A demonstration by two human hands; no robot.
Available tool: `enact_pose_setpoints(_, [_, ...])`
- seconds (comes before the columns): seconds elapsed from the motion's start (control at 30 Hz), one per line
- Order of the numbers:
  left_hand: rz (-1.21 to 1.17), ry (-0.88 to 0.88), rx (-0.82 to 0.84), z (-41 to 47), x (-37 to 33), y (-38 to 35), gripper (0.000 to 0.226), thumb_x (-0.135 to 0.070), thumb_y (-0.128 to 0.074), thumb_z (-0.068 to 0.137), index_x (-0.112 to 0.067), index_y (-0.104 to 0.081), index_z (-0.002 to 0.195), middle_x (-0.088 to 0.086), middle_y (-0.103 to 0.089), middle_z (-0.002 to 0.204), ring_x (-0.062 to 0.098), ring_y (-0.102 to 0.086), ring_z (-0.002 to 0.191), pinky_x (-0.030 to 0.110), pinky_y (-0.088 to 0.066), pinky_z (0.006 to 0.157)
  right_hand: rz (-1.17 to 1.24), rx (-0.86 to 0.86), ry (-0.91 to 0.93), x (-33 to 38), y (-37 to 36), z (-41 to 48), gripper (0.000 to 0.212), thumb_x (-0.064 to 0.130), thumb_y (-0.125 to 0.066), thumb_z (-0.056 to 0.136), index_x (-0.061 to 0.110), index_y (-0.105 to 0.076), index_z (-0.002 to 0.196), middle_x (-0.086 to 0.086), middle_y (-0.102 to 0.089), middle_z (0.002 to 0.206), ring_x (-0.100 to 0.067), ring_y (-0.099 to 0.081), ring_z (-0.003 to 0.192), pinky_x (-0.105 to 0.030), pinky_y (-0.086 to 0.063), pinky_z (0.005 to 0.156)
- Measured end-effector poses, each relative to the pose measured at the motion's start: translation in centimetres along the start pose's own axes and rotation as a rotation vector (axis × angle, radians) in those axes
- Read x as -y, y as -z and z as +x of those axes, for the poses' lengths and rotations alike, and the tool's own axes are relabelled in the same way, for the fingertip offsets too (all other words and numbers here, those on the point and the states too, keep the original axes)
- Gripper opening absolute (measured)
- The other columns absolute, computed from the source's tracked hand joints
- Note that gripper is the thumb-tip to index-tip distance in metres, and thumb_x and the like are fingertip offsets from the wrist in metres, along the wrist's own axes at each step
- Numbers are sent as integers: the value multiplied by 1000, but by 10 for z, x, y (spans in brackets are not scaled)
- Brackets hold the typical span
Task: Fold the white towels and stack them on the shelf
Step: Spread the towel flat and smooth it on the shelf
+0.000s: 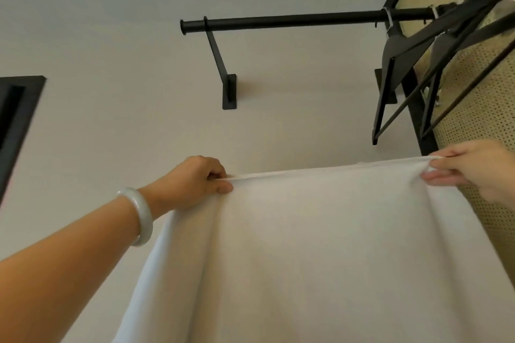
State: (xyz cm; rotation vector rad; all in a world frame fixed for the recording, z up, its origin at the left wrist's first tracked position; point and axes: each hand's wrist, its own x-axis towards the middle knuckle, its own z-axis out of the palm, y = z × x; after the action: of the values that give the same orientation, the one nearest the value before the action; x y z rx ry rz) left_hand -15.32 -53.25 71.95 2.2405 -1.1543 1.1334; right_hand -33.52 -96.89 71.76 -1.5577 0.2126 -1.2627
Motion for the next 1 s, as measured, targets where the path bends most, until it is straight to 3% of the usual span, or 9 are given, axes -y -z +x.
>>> enact_pose_setpoints(0.2, [230,121,275,-7,22,-119,23,-31,-58,96,-10,-66,98,1,-60,99,16,-52,87,22,-35,73,-153,116,-242,-109,-26,-11,40,-14,-62,88,-13,-51,126,-31,-67,93,-37,-70,81,-30,-61,56])
enact_pose_setpoints(0.33, [290,80,-22,45,22,-94,22,-22,-53,99,-4,-63,91,16,-63,104,31,-58,98,30,-36,78,-52,-33,-14,-86,-43,19,33,-10,-64,88,-12,-57,120,-21,-66,103,-36,-69,94,-36,-57,86])
enact_pose_setpoints(0.47, [227,-87,-299,76,1,-20,15,-17,-58,96,-3,-61,91,11,-59,88,33,-56,84,33,-33,70,-3,-145,252,-33,-30,25,12,3,-60,95,7,-67,104,-12,-72,97,-15,-72,85,-25,-56,83])
enact_pose_setpoints(0.63, [98,-227,-295,-17,-10,-29,15,-28,-56,98,-26,-48,110,-10,-62,93,19,-55,77,33,-42,73,-82,-70,279,-63,9,-41,13,6,-64,93,17,-71,94,0,-72,94,-12,-73,88,-27,-56,87])
enact_pose_setpoints(0.73, [72,-253,-93,-124,-19,-93,12,-29,-50,98,-22,-60,101,-8,-61,91,14,-54,80,31,-43,71,-280,32,97,-147,33,-115,12,14,-67,91,23,-73,97,4,-72,101,-14,-66,100,-34,-48,94])
enact_pose_setpoints(0.8, [18,-225,124,-208,-33,-149,23,-28,-44,91,-17,-64,91,-3,-58,86,18,-57,78,32,-48,66,-374,94,-98,-215,45,-178,14,13,-67,91,25,-73,95,3,-71,102,-15,-63,102,-33,-45,92])
enact_pose_setpoints(0.87, [-25,-135,316,-293,-52,-203,15,-20,-51,89,-13,-63,84,1,-54,85,23,-57,77,34,-49,62,-465,149,-302,-282,57,-246,17,9,-66,92,24,-72,94,2,-70,104,-18,-62,105,-34,-44,95])
enact_pose_setpoints(0.97, [-96,21,617,-408,-82,-261,15,1,-57,89,-8,-63,99,7,-55,104,26,-53,95,35,-46,78,-588,228,-496,-356,78,-345,19,6,-65,93,24,-70,92,1,-68,104,-20,-62,107,-36,-47,97])
enact_pose_setpoints(1.0, [-124,15,677,-437,-91,-272,17,5,-60,85,-9,-62,95,7,-55,100,26,-54,91,34,-46,73,-609,247,-536,-372,86,-373,21,5,-65,93,25,-69,90,2,-68,101,-20,-63,105,-35,-48,95])
